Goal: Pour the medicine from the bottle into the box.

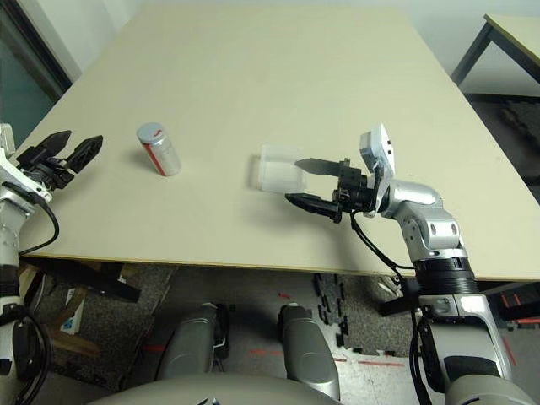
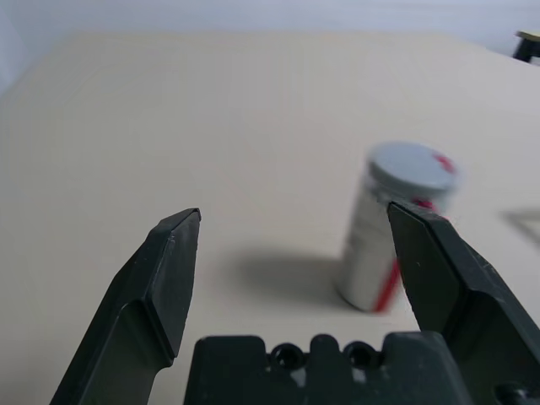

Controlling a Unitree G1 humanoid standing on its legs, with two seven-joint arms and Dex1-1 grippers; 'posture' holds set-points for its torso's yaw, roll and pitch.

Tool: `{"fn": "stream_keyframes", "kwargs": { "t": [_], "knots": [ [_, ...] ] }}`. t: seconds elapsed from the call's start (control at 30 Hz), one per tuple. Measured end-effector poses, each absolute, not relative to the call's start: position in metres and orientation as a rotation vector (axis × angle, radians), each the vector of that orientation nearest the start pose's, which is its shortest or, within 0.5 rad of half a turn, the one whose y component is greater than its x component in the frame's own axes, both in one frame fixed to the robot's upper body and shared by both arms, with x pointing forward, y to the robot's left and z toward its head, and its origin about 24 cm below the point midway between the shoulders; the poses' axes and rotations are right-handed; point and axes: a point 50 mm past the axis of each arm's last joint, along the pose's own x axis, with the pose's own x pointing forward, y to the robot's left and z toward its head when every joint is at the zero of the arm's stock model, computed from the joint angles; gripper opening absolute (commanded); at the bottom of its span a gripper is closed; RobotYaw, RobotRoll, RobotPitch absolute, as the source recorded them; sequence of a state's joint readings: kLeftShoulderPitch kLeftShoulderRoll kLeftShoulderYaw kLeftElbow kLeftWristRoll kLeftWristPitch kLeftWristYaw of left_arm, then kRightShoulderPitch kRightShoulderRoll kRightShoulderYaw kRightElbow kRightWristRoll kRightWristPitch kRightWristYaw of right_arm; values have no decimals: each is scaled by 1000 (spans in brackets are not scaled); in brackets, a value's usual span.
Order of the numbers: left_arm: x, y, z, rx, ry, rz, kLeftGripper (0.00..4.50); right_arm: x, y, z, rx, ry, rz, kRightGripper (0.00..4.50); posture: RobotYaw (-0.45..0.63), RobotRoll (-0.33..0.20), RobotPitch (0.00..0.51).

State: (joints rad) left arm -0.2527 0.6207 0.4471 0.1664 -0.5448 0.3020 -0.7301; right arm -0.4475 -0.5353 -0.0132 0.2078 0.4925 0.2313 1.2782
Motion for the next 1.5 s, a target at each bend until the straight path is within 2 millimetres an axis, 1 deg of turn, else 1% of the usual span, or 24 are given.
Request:
{"fn": "stream_keyframes", "kwargs": {
  "t": [0.17, 0.23, 0.33, 0.47, 0.57, 0.77, 0.93, 1.13, 1.23, 1.5],
  "knots": [
    [263, 299, 136, -66, -95, -363, 4435, 298, -192, 130, -44, 0, 1276, 4500, 5, 0, 140],
    [264, 289, 129, -83, -104, -366, 4435, 298, -192, 129, -47, 2, 1276, 4500, 1, 0, 140],
    [266, 279, 119, -80, -90, -362, 4435, 298, -192, 129, -58, 2, 1277, 4500, -10, 0, 140],
    [269, 266, 112, -63, -96, -360, 4435, 298, -192, 129, -70, 2, 1273, 4500, -24, 0, 138],
    [273, 252, 106, -49, -94, -375, 4435, 298, -192, 128, -64, 2, 1263, 4500, -36, 0, 138],
    [283, 233, 103, 1, -117, -368, 4435, 298, -192, 125, -57, 5, 1246, 4500, -54, 0, 136],
    [291, 228, 102, 24, -148, -327, 4435, 297, -193, 123, -53, 7, 1233, 4500, -65, 0, 137],
    [298, 226, 102, 24, -162, -292, 4435, 296, -193, 120, -51, 4, 1228, 4500, -70, 0, 135],
    [299, 228, 99, 19, -148, -281, 4435, 296, -193, 120, -52, 3, 1221, 4500, -72, 0, 134],
    [319, 230, 102, 9, -157, -246, 4435, 296, -191, 120, -47, -6, 1215, 4500, -95, 0, 133]
  ]
}}
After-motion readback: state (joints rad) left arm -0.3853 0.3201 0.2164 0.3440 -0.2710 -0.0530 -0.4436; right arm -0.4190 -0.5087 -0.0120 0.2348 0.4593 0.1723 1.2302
